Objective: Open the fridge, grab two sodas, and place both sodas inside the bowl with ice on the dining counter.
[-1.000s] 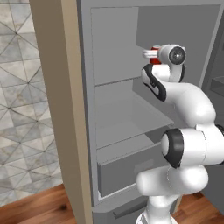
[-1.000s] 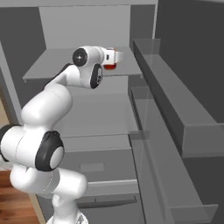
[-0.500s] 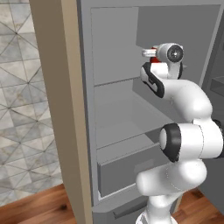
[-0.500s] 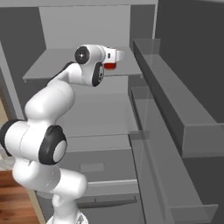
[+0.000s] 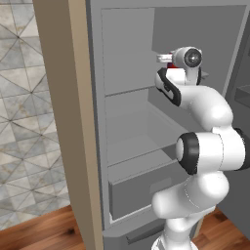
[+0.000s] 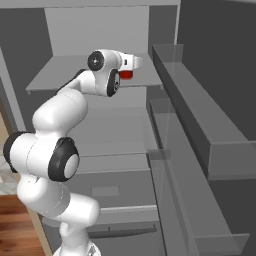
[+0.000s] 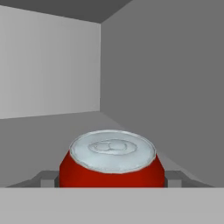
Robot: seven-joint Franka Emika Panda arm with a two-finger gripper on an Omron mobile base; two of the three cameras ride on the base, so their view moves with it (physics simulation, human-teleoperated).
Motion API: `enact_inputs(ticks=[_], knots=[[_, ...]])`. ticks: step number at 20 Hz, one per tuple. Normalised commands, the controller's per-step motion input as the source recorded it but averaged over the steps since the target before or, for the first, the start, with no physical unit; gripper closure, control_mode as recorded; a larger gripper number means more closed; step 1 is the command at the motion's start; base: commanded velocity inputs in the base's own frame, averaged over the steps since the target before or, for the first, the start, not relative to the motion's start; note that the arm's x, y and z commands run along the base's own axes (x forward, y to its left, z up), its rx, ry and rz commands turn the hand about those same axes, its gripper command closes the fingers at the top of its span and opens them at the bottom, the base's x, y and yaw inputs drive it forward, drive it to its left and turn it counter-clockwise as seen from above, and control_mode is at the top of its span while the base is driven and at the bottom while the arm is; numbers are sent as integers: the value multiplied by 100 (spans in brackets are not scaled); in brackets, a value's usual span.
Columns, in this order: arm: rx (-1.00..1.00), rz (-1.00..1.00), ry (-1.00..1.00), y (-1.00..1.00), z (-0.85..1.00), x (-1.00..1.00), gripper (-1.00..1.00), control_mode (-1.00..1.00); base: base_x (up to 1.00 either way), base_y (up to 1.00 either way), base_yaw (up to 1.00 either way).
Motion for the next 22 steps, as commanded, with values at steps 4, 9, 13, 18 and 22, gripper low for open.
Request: enact_inputs(ticks=[4,9,13,18,22], knots=[[-1,0,1,0,-10,5,100,-100,0,0,0],[0,0,1,0,-5,0,100,-100,0,0,0],[0,0,0,0,-1,0,100,-100,0,0,0],[0,0,0,-6,-2,0,100,-100,0,0,0],[1,0,0,-3,2,-29,100,-100,0,0,0]])
